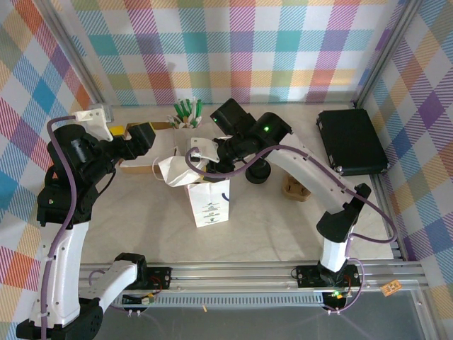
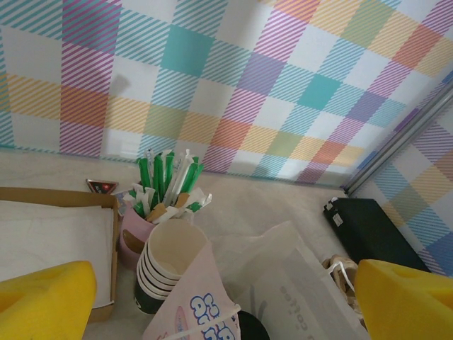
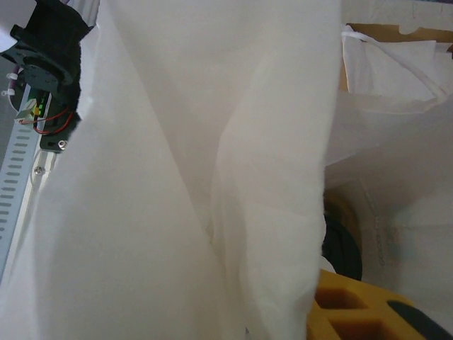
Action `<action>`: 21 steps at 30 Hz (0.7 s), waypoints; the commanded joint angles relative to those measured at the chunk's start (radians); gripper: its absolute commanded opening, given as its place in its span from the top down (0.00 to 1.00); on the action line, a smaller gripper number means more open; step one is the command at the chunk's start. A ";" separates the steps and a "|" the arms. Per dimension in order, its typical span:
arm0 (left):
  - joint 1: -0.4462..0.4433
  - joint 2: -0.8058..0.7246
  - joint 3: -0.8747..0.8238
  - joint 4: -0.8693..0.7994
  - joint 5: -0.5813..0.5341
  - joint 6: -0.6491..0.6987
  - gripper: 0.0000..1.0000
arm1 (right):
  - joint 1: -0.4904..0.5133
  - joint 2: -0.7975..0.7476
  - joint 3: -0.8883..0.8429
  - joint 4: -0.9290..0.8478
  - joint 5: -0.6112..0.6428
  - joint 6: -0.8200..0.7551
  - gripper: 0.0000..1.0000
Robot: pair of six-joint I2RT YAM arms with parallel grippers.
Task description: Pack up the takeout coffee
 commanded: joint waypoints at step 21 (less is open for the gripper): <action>0.006 0.012 0.002 0.012 0.017 -0.003 0.07 | -0.055 -0.026 0.073 0.040 -0.120 0.167 0.25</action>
